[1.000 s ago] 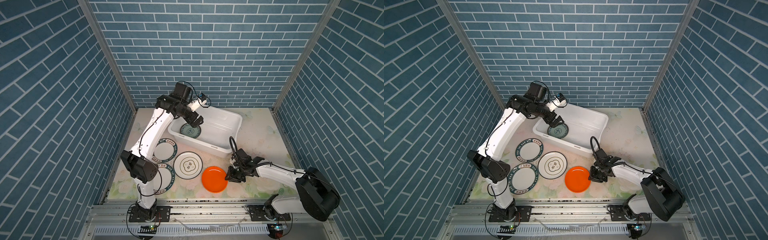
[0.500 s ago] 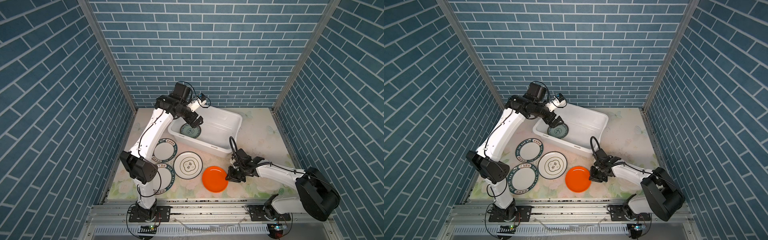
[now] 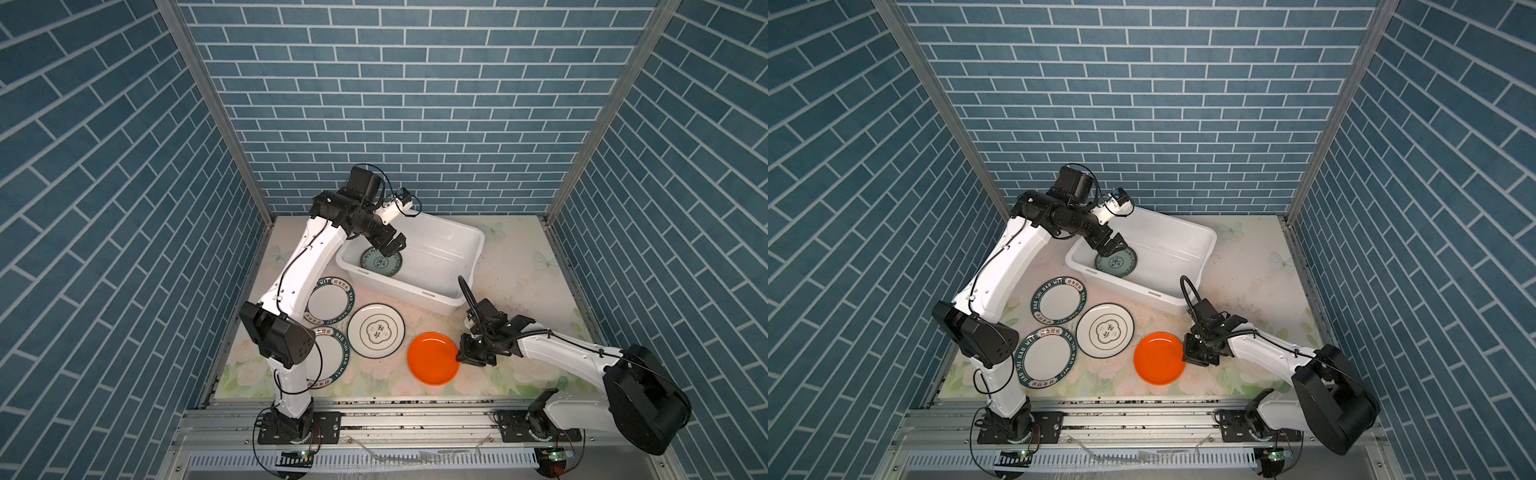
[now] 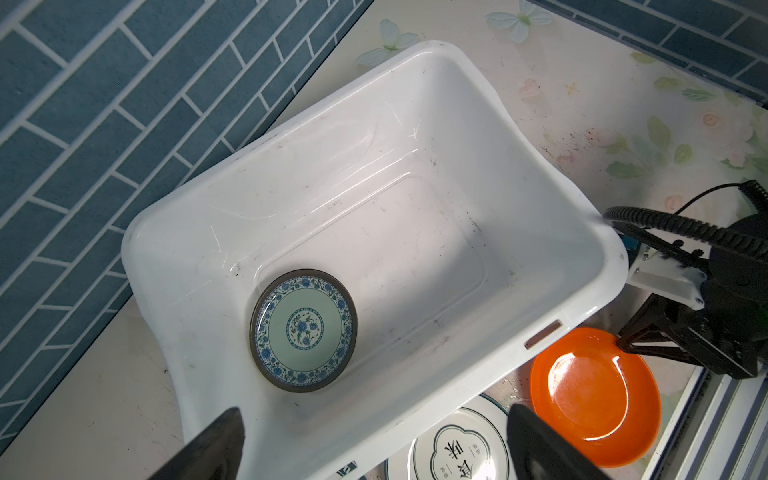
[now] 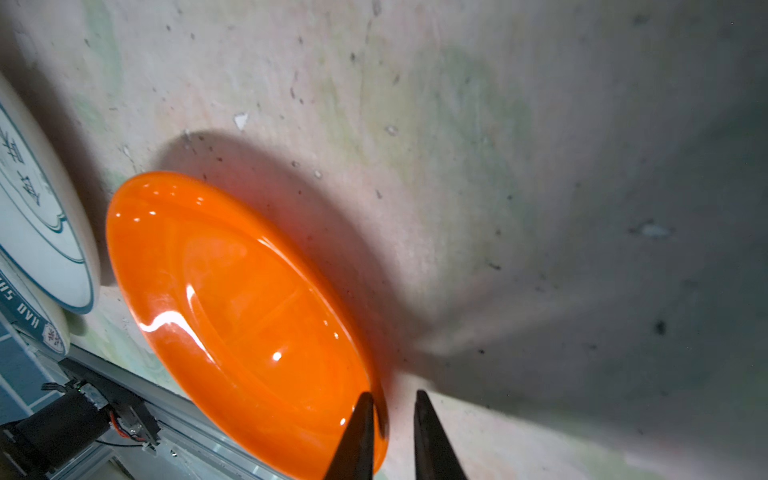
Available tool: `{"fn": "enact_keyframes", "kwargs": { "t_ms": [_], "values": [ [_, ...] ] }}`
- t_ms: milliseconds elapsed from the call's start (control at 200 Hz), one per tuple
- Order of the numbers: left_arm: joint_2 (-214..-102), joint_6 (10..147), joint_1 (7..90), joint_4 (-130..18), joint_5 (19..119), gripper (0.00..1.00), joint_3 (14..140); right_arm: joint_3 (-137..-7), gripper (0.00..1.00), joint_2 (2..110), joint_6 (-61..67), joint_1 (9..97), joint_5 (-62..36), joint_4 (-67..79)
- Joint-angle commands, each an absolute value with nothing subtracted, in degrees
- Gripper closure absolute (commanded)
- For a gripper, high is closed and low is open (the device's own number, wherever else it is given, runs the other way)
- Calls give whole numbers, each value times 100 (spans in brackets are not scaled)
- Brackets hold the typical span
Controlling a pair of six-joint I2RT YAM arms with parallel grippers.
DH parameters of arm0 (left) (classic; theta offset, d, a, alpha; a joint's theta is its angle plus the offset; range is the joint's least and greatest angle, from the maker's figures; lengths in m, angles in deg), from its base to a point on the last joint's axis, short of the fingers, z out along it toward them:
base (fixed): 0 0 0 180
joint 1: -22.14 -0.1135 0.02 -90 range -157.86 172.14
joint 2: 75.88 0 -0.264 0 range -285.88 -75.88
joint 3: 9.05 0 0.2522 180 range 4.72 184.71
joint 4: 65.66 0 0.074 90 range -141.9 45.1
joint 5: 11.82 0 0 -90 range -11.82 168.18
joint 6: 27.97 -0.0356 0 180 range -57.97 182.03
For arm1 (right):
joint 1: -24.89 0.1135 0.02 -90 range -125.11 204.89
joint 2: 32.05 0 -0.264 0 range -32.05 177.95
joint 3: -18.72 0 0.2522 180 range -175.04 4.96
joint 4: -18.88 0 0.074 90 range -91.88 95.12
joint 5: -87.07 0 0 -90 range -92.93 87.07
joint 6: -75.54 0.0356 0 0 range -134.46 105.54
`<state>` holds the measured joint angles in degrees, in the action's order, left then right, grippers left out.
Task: Place the plates into the plastic bin on the countertop
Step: 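Close the right gripper on the orange plate rim and tilt it up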
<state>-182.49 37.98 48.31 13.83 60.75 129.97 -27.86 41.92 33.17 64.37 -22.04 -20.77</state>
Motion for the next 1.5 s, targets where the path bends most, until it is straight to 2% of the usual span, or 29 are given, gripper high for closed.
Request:
{"fn": "enact_keyframes", "kwargs": {
  "t_ms": [0,550,850,1345,1495],
  "values": [
    [-18082,3769,4870,1441,6068,0,12943,-2666,80,4209,3400,6470,-2265,-1956],
    [-18004,3751,4871,1419,6120,0,12847,-2532,80,4424,3517,6470,-2455,-1425],
    [-17979,3769,4877,1428,6102,0,12817,-2331,83,4350,3664,6469,-2422,-1224],
    [-17880,3786,4880,1428,6110,0,12741,-2047,99,3905,3801,6473,-2350,-1149],
    [-17866,3810,4882,1403,6188,0,12750,-2000,100,3651,3808,6469,-2359,-1216]
  ]
}}
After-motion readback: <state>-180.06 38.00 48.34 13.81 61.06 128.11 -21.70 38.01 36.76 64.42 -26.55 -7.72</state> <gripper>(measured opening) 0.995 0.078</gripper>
